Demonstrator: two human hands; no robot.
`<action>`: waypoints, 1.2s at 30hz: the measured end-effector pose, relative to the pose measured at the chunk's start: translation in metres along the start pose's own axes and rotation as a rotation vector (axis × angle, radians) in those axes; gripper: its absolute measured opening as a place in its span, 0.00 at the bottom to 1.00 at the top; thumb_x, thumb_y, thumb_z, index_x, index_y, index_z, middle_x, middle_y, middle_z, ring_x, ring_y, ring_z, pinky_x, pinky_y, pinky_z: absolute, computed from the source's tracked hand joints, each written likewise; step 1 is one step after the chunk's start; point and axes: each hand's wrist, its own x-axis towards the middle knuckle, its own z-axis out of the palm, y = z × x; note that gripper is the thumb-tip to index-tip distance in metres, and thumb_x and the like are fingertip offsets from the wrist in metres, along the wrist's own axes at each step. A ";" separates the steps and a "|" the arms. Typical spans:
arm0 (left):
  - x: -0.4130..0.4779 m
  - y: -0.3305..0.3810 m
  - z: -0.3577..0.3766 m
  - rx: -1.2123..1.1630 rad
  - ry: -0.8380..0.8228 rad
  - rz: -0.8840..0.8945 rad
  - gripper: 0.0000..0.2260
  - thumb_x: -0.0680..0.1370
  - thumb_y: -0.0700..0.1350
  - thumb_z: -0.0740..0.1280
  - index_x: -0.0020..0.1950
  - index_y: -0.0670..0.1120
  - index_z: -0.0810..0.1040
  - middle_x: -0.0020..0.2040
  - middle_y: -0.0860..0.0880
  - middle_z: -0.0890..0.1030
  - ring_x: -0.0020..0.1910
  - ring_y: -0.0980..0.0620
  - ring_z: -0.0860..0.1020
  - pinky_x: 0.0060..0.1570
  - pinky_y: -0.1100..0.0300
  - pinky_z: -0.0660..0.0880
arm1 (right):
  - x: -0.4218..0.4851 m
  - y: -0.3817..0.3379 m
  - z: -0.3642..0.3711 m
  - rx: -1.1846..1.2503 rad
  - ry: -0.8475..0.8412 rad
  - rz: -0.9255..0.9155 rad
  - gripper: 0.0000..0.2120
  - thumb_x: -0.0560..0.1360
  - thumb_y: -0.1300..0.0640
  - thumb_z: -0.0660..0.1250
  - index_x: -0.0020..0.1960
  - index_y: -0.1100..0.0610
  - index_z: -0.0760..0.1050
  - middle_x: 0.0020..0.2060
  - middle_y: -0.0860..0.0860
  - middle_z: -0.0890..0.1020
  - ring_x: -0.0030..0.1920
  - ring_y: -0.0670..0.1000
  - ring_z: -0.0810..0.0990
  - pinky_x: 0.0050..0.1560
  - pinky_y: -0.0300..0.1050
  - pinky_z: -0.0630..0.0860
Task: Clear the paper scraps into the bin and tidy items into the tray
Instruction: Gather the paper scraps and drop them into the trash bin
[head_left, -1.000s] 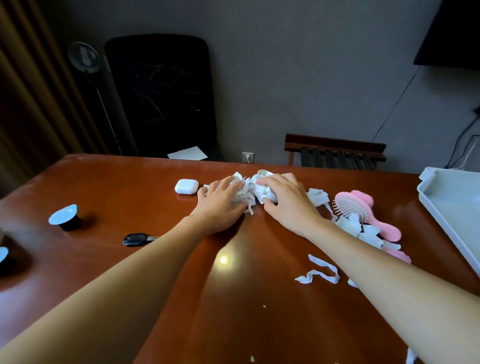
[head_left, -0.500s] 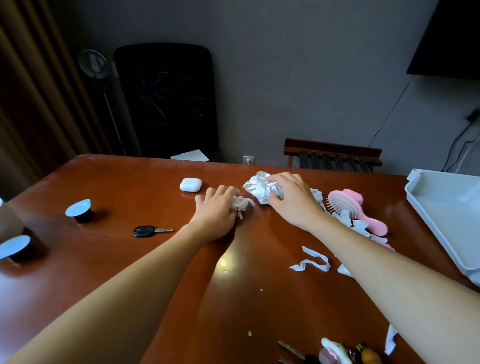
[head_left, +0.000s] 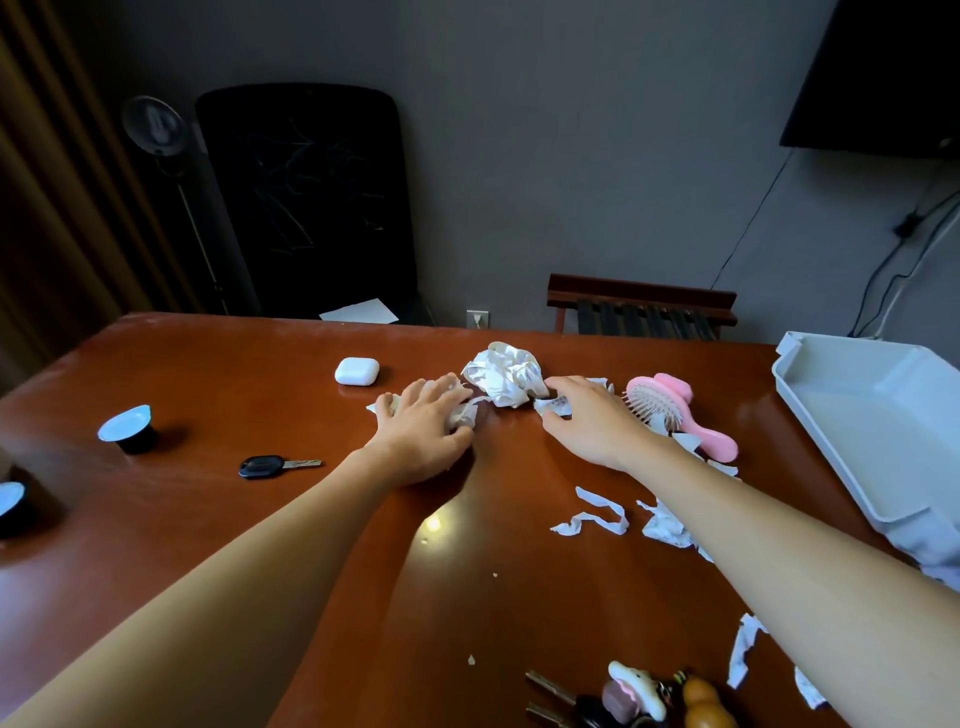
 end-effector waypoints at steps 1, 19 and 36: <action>-0.003 0.001 0.001 0.003 0.011 0.004 0.22 0.80 0.56 0.55 0.76 0.58 0.63 0.79 0.54 0.56 0.78 0.48 0.50 0.72 0.39 0.44 | -0.003 0.001 0.001 -0.005 -0.007 -0.008 0.24 0.80 0.51 0.61 0.76 0.51 0.63 0.74 0.50 0.67 0.72 0.54 0.67 0.69 0.51 0.67; -0.066 0.022 -0.004 -0.007 0.025 0.042 0.18 0.82 0.52 0.57 0.72 0.59 0.67 0.73 0.55 0.64 0.74 0.47 0.57 0.69 0.41 0.52 | -0.061 -0.008 -0.005 0.180 -0.122 -0.133 0.17 0.79 0.57 0.62 0.67 0.45 0.74 0.66 0.44 0.75 0.66 0.47 0.73 0.60 0.40 0.69; -0.075 0.029 -0.026 -0.056 -0.030 0.024 0.28 0.75 0.69 0.62 0.72 0.62 0.65 0.79 0.57 0.56 0.79 0.48 0.46 0.72 0.35 0.42 | -0.050 -0.025 -0.019 0.140 -0.023 -0.161 0.18 0.80 0.56 0.60 0.69 0.43 0.71 0.72 0.47 0.70 0.54 0.52 0.82 0.50 0.44 0.80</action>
